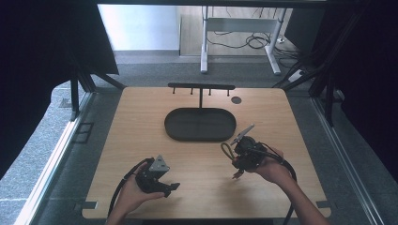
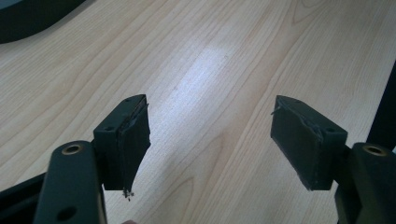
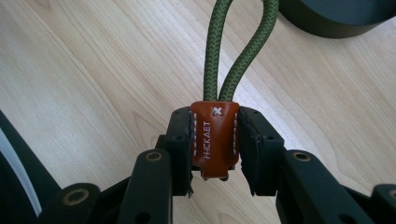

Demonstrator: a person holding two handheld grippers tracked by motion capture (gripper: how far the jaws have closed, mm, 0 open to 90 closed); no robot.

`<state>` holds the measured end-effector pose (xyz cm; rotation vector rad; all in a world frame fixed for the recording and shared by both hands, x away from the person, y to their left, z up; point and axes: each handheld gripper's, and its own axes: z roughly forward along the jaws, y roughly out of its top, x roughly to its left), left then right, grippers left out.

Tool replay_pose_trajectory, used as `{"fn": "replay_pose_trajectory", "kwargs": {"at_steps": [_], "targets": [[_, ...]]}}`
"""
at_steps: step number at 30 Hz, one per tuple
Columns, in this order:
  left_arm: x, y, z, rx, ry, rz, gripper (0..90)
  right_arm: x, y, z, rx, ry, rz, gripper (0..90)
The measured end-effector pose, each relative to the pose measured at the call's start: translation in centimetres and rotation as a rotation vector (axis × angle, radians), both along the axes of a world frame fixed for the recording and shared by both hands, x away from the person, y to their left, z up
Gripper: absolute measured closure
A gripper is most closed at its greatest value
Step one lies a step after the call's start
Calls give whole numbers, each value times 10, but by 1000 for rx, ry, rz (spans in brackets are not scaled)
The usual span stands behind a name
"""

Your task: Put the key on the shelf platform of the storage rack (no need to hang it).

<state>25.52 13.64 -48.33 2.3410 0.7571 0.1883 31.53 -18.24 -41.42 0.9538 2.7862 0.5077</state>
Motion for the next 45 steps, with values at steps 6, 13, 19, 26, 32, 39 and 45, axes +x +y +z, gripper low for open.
{"fn": "replay_pose_trajectory", "kwargs": {"at_steps": [6, 13, 19, 26, 32, 39, 45], "targets": [[-1, -4, -3, 10, 11, -11, 286, 0, -2, 3, 0, -10, -3, 669], [0, -6, -4, 27, 11, -16, 286, 1, -3, 4, -1, -12, -2, 670], [-1, -8, -6, 29, 16, -16, 285, 1, -3, 7, -5, -12, -3, 670], [0, -9, -7, 38, 17, -23, 284, 1, -2, 9, -8, -14, 3, 669], [0, -12, -10, 59, 21, -28, 282, 1, -2, 9, -7, -13, 0, 669], [-1, -15, -12, 61, 26, -31, 282, 1, -4, 9, 0, -14, 1, 670], [-1, -19, -14, 70, 29, -42, 281, 1, -4, 8, -5, -17, 0, 669]]}}
